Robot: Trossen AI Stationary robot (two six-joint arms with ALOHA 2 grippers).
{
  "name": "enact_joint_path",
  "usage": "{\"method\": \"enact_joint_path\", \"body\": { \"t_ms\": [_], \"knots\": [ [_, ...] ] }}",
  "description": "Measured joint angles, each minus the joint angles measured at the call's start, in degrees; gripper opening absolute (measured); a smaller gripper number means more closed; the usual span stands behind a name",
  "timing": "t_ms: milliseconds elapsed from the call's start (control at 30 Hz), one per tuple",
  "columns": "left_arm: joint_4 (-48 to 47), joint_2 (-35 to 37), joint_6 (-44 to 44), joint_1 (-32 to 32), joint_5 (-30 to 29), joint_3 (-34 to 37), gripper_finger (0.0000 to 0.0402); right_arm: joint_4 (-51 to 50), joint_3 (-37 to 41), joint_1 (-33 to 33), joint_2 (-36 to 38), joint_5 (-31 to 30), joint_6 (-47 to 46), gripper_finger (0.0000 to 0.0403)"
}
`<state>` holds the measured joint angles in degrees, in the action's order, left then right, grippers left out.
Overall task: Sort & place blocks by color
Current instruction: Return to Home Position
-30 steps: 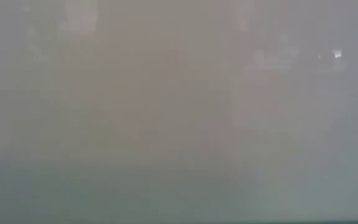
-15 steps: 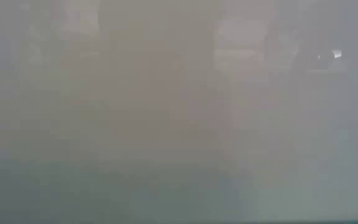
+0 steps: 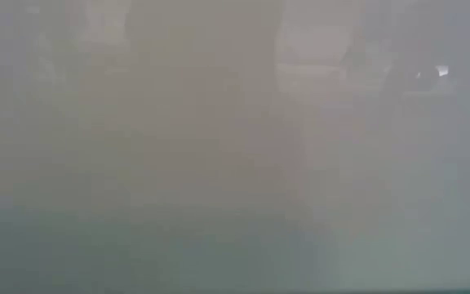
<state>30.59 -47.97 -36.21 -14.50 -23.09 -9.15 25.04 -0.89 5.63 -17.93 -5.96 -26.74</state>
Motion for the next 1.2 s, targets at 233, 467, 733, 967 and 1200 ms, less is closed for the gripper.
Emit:
{"method": "enact_joint_path", "body": {
  "t_ms": [233,467,733,967,1200],
  "knots": [
    [-0.2,0.0,-1.1,0.0,0.0,0.9,0.0379,0.0,0.0,0.0,0.0,0.0,0.0,0.0330],
    [-1.9,0.0,-7.0,0.0,0.0,2.9,0.0379,0.0,0.0,0.0,0.0,0.0,0.0,0.0330],
    [-2.0,0.0,-4.0,0.0,0.0,2.9,0.0379,0.0,0.0,0.0,0.0,0.0,0.0,0.0329],
    [-2.0,0.0,0.0,0.0,0.0,2.9,0.0379,0.0,0.0,0.0,0.0,0.0,0.0,0.0329],
    [-2.0,0.0,0.1,0.0,0.0,2.9,0.0379,0.0,0.0,0.0,0.0,0.0,0.0,0.0329]
  ]
}}
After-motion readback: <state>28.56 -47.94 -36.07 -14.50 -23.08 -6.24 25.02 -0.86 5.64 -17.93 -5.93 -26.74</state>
